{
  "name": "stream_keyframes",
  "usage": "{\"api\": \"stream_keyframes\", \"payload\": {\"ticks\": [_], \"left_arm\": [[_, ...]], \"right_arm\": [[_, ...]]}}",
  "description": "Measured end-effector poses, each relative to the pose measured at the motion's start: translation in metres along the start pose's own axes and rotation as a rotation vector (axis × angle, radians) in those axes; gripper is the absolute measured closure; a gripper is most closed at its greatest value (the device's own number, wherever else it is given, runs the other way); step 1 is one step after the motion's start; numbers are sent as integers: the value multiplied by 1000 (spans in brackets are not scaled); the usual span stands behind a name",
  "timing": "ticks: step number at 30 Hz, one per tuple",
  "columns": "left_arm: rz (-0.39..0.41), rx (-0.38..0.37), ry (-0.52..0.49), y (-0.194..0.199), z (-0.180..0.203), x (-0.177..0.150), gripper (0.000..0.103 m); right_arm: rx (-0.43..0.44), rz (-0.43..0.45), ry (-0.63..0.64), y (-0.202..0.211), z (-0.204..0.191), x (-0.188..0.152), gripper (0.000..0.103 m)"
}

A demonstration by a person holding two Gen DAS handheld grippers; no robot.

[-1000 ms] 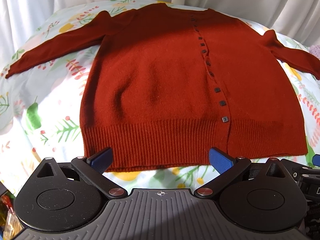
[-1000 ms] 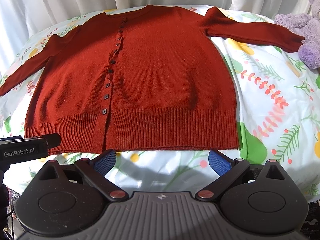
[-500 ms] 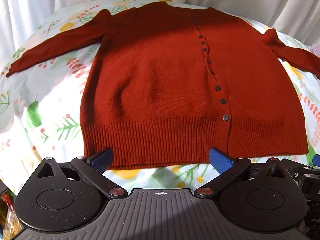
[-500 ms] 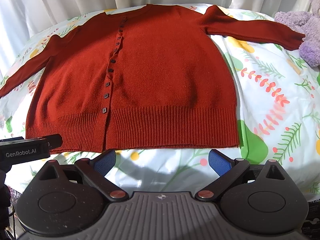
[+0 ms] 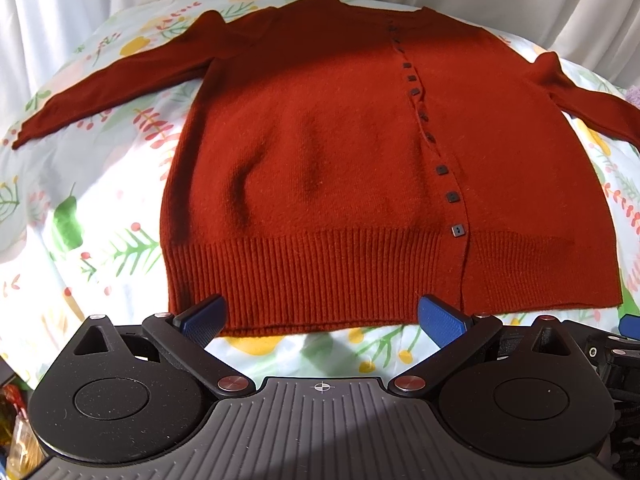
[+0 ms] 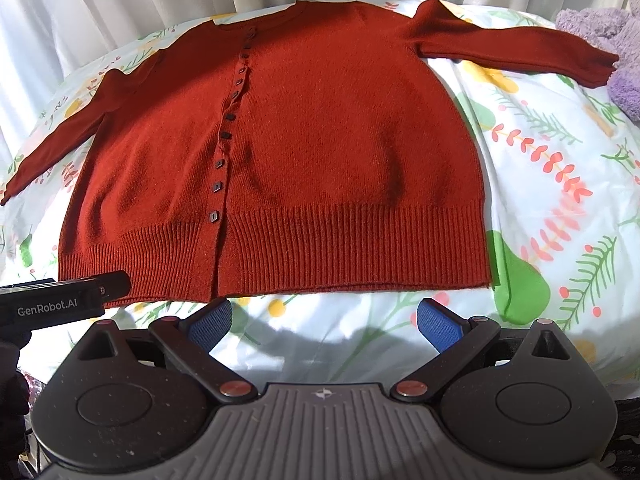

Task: Fold small clothes
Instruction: 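Grasp the sleeve cuff near the teddy bear with the right gripper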

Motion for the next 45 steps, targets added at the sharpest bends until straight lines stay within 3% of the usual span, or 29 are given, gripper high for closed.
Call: {"api": "stream_keyframes", "payload": {"ticks": [7, 12, 14, 18, 23, 27, 29, 30, 31, 33, 36, 40, 43, 44, 45], "left_arm": [[-1, -17, 3, -4, 3, 6, 0], [-2, -73, 3, -9, 9, 14, 0], [20, -98, -2, -9, 14, 18, 0], [95, -136, -17, -9, 22, 29, 0], [63, -252, 78, -23, 14, 46, 0], [67, -268, 123, -30, 14, 57, 0], [75, -251, 151, -34, 15, 64, 0], [75, -239, 165, -36, 15, 67, 0], [75, -229, 180, -37, 16, 69, 0], [72, -218, 209, -40, 14, 75, 0], [75, -212, 253, -43, 11, 81, 0], [57, -201, 289, -51, 9, 87, 0], [40, -223, 303, -55, 8, 90, 1], [34, -232, 308, -56, 8, 91, 1], [28, -239, 309, -57, 9, 92, 1]], "right_arm": [[78, 7, -53, -6, 9, 0, 4], [134, 69, -125, -3, 28, 5, 4], [169, 145, -167, 0, 42, 7, 4], [202, 404, -240, 9, 82, 13, 4], [166, 500, -332, 1, 168, 45, 4], [9, 544, -620, -15, 271, 64, 4], [-20, 570, -762, -34, 321, 64, 7], [-26, 569, -832, -45, 341, 64, 20], [-25, 560, -903, -57, 362, 64, 40], [2, 544, -1002, -82, 392, 64, 64], [0, 563, -1075, -103, 415, 67, 79], [-2, 600, -1140, -117, 430, 69, 79], [60, 645, -1199, -123, 440, 65, 79], [64, 653, -1208, -124, 441, 64, 82], [54, 647, -1208, -125, 442, 65, 91]]}}
Point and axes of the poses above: each gripper's, at about its wrist camera, not at the fingertips, and y roughly against the way its jaws point, z to its right, x to its top, the point moved 1 cm from there along -y, roughly the way its jaws point, and after that the axes turned 14 degrees about y, right-handed, at the moved point
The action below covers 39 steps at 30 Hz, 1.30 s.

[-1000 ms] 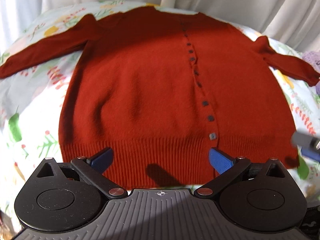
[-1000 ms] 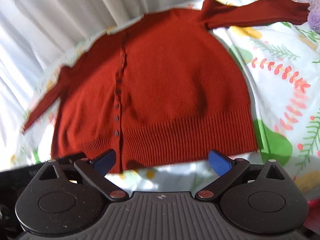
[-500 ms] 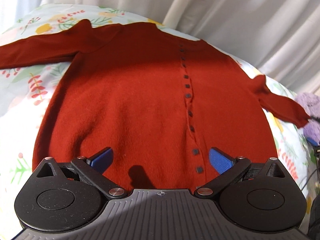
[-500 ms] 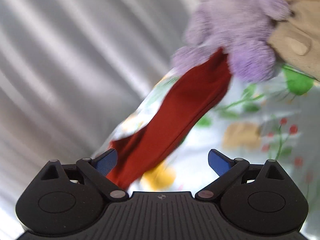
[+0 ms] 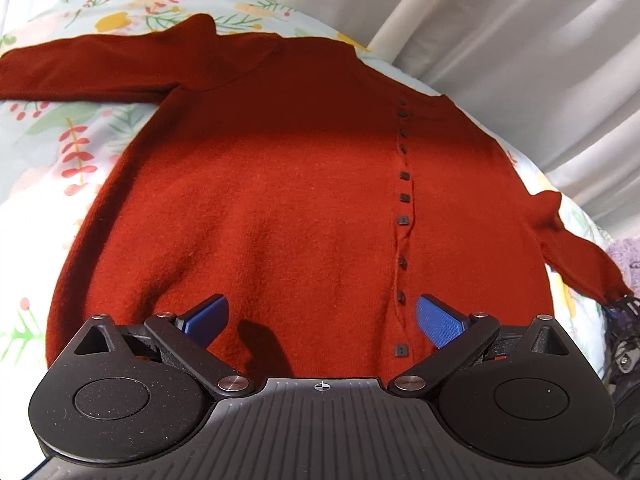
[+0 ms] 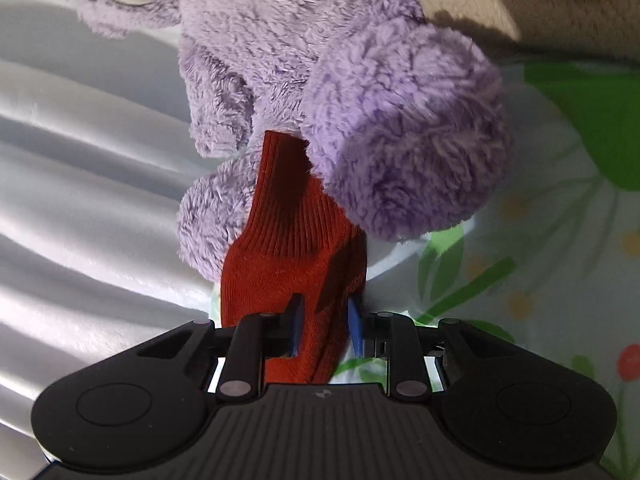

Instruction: Fold small clothes

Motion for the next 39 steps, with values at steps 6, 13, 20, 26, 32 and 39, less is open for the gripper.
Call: {"api": "stream_keyframes", "payload": {"ticks": [6, 13, 20, 26, 32, 39], "left_arm": [[9, -49, -16, 2, 5, 12, 4], [32, -228, -17, 0, 28, 42, 3], [-66, -310, 23, -45, 36, 66, 3], [-148, -263, 47, -85, 26, 77, 5], [-205, -286, 72, -102, 27, 80, 20], [-248, -292, 138, -115, 28, 88, 63]], "right_arm": [[-108, 80, 289, 10, -56, 0, 97], [344, 67, 1063, 80, -221, -106, 97], [643, -380, 1300, 100, -234, -244, 86], [560, -473, 1121, 110, -187, -234, 74], [522, -729, 838, 131, -140, -238, 58], [501, -786, 651, 136, -118, -227, 58]]}}
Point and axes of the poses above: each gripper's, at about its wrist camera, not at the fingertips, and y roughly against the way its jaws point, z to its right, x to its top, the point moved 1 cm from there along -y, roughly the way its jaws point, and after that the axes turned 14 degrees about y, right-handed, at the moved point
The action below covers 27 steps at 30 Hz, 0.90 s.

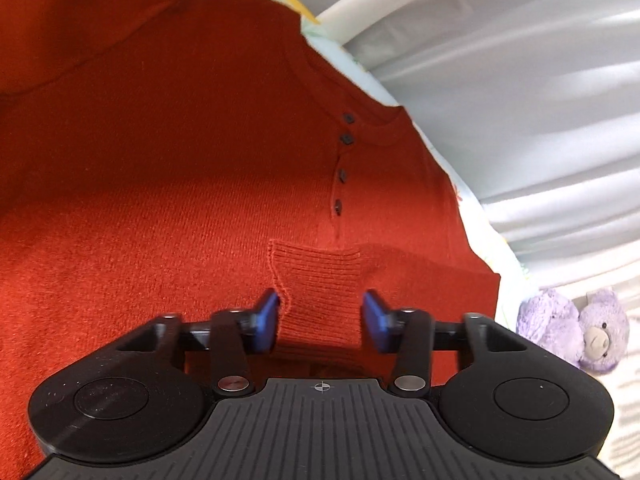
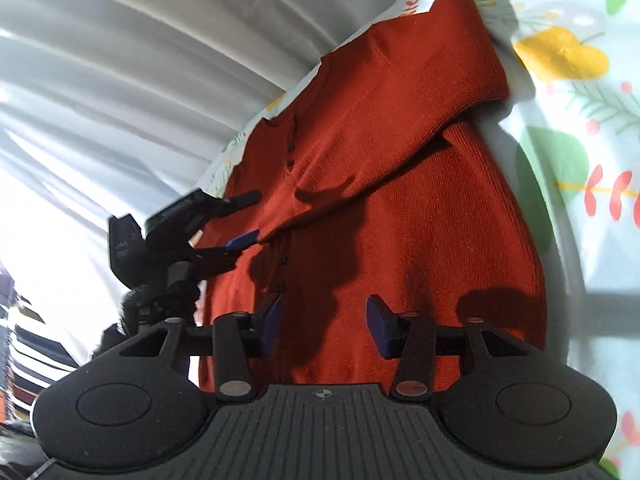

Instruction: Fold small clothes

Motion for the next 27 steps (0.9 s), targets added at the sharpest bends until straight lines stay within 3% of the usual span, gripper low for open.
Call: {"api": "stream_keyframes", "payload": {"ticks": [2, 3, 4, 7, 11, 15, 17, 21, 25, 27], "left_arm": [[-9, 5, -16, -5, 1, 2, 76], [-18, 12, -18, -7, 2, 4, 90], [-30, 12, -15, -9, 1, 5, 94], [-2, -5, -47, 0, 10, 10, 96], [171, -10, -236, 42, 43, 18, 96], [372, 130, -394, 71, 53, 29, 96], [415, 216, -408, 70, 44, 39, 96], [404, 316, -363, 58, 13, 58, 96], [334, 290, -303, 46, -8, 67, 95], [318, 290, -304, 35, -9, 67, 93]], "right_arm": [[-8, 23, -11, 0, -1, 4, 58], [-9, 35, -12, -2, -2, 7, 58], [-12, 47, -11, -5, -3, 9, 58], [-61, 75, 18, -12, -7, 20, 58], [-223, 129, 88, -14, -9, 39, 58], [-331, 178, 115, -15, -4, 59, 58], [-354, 187, 120, -17, 0, 68, 58], [-405, 172, 141, -34, 10, 83, 56], [-477, 179, 160, -46, 19, 98, 55], [-526, 184, 201, -53, 20, 106, 50]]}}
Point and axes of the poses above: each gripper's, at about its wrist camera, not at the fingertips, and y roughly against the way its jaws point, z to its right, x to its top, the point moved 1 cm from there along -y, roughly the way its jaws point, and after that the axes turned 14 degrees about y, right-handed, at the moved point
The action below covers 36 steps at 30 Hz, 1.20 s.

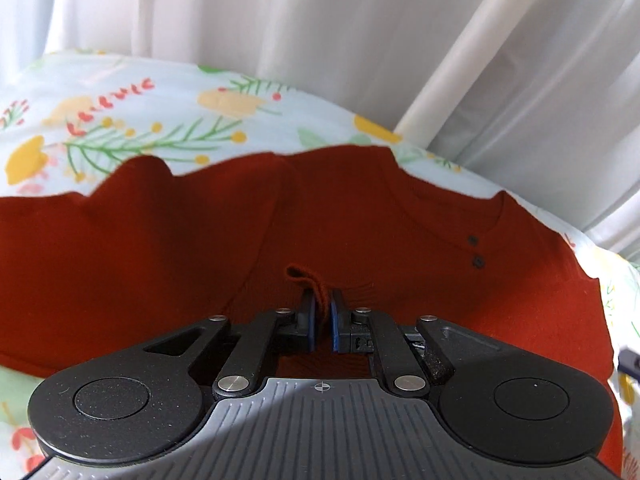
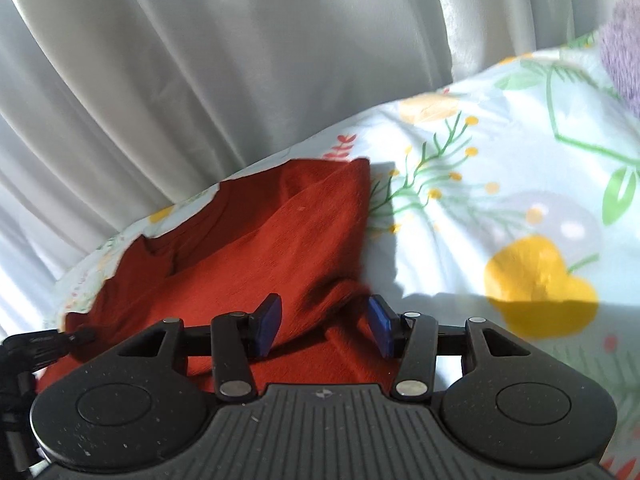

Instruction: Fold small clothes

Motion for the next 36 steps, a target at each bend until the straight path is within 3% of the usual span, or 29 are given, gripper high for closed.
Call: {"api": "stream_keyframes", "payload": {"ticks": [3, 5, 6, 8, 9, 11, 14, 17, 19, 21, 23, 25, 27, 31, 36], "left_arm": [[-28, -17, 13, -6, -3, -1, 78], [-33, -51, 36, -11, -4, 0, 78], [-42, -68, 46, -13, -5, 2, 79], [-61, -94, 70, -16, -6, 6, 97], [-63, -99, 81, -16, -7, 8, 96], [-9, -112, 59, -7, -5, 15, 97], [133, -111, -24, 17, 5, 25, 97], [307, -42, -176, 34, 20, 28, 97], [339, -26, -230, 33, 26, 30, 97], [317, -25, -227, 26, 26, 31, 96], [304, -20, -217, 18, 24, 31, 96], [290, -21, -196, 12, 22, 31, 96], [282, -30, -178, 7, 19, 29, 96], [257, -44, -158, -3, 19, 25, 96], [213, 40, -192, -27, 21, 16, 92]], "right_arm": [[-42, 12, 51, -17, -4, 12, 46], [-42, 7, 46, -29, -2, 20, 44], [-35, 3, 38, -34, 0, 23, 42], [-34, -11, 16, -47, 3, 28, 42], [-32, -14, 15, -52, 2, 31, 42], [-43, -15, 22, -59, 0, 34, 42], [-25, 1, 31, -63, -4, 39, 42], [-27, 7, 50, -68, -8, 43, 42], [-22, 8, 59, -72, -12, 45, 42], [-13, 6, 82, -78, -17, 45, 44], [-36, -3, 125, -83, -25, 45, 55], [-73, -5, 170, -87, -31, 44, 81], [-104, 29, 218, -84, -36, 46, 95], [-183, 60, 197, -83, -26, 48, 96], [-179, 54, 133, -89, -12, 45, 94]]}}
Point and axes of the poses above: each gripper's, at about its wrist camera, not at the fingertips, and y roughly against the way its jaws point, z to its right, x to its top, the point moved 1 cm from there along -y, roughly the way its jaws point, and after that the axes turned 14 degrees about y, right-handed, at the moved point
